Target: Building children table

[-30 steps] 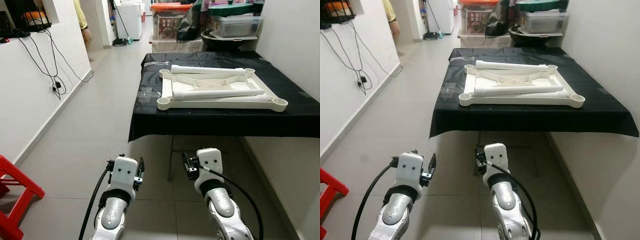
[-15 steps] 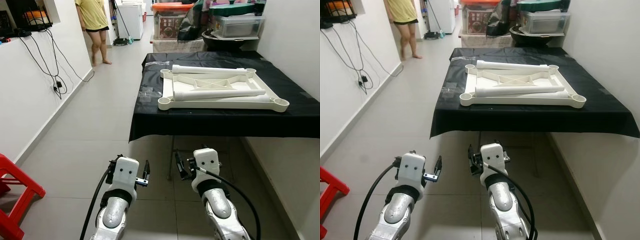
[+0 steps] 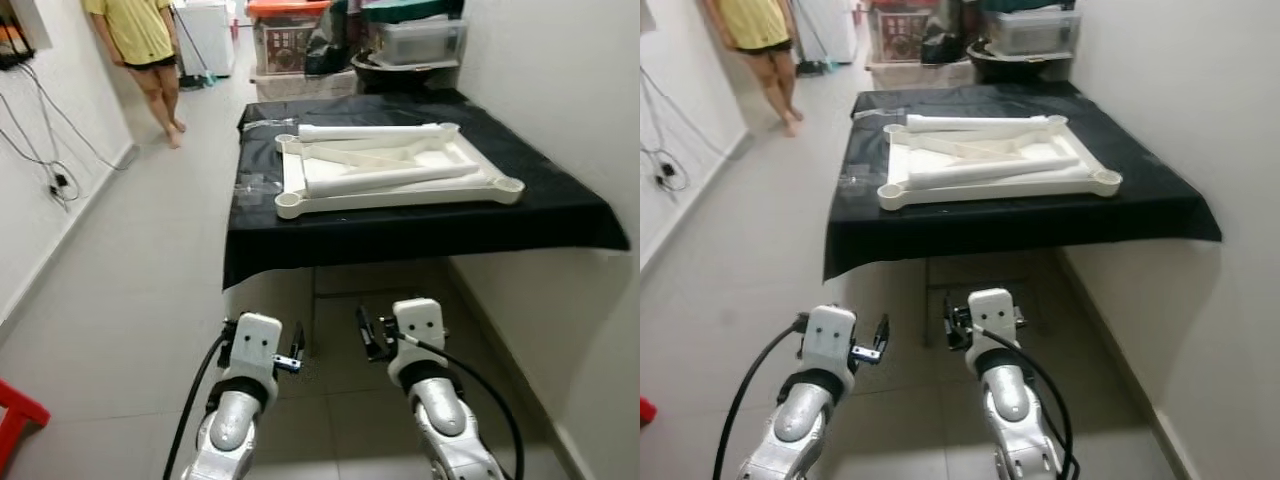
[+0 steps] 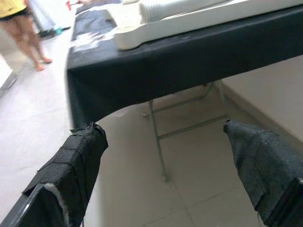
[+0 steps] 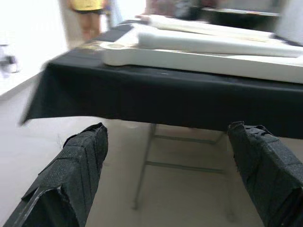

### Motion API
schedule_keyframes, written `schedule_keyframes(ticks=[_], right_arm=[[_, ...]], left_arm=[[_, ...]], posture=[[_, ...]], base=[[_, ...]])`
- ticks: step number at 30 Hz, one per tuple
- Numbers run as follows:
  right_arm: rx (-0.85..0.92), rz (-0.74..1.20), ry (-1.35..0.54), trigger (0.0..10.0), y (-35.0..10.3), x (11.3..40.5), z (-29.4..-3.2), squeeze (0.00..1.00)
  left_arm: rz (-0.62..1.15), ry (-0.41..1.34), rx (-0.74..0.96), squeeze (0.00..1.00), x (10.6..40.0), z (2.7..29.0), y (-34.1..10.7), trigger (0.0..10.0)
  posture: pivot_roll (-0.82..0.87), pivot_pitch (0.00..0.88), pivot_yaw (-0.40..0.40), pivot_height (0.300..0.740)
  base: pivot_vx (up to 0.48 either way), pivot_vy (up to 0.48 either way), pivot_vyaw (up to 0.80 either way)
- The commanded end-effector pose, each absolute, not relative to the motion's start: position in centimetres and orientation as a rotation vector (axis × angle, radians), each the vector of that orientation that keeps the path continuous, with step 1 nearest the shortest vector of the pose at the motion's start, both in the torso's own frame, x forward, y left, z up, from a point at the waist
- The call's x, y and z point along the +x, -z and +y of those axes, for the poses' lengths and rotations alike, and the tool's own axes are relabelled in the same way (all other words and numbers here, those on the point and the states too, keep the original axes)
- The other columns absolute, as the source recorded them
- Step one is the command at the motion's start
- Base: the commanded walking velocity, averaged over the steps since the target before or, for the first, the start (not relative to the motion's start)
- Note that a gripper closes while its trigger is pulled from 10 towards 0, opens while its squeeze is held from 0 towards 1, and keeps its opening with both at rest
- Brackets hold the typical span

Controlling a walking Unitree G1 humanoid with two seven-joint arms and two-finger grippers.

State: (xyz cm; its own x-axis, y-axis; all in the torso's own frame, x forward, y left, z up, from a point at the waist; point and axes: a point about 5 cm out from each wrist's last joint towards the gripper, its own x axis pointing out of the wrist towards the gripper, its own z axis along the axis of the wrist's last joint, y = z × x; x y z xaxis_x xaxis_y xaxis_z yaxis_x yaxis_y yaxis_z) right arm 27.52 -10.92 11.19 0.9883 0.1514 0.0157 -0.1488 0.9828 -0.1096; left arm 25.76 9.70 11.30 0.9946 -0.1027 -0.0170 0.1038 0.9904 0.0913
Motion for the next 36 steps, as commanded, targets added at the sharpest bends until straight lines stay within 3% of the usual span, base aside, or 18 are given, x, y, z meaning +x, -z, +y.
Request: schedule_keyframes(ticks=[1, 9, 17, 27, 36], right_arm=[[-0.115, -0.013, -0.17, 10.0, -10.94, 27.53, -10.57, 0.0], [-0.105, -0.008, -0.178, 10.0, -10.79, 27.61, -10.42, 0.0], [-0.1, 0.004, -0.189, 10.0, -10.51, 27.62, -10.47, 0.0], [-0.099, 0.01, -0.197, 10.0, -10.4, 27.65, -10.43, 0.0], [-0.092, 0.009, -0.2, 10.0, -10.35, 27.69, -10.29, 0.0]], left_arm=[[0.067, 0.078, 0.058, 0.0, 25.67, 9.79, -10.41, 10.0], [0.07, 0.084, 0.05, 0.0, 25.72, 9.93, -10.31, 10.0], [0.07, 0.084, 0.034, 0.0, 25.69, 9.92, -10.27, 10.0], [0.058, 0.064, 0.015, 0.0, 25.7, 10.34, -10.5, 10.0], [0.038, 0.055, 0.027, 0.0, 25.73, 10.55, -10.76, 10.0]], posture=[[0.01, 0.0, 0.001, 0.74], [0.01, 0.0, -0.001, 0.74], [0.01, 0.0, 0.005, 0.74], [0.01, 0.0, 0.0, 0.74], [0.01, 0.0, -0.003, 0.74]], base=[[0.0, -0.465, 0.0], [0.0, -0.44, 0.0], [0.333, -0.341, 0.0], [0.419, 0.0, 0.0], [0.303, 0.372, 0.0]])
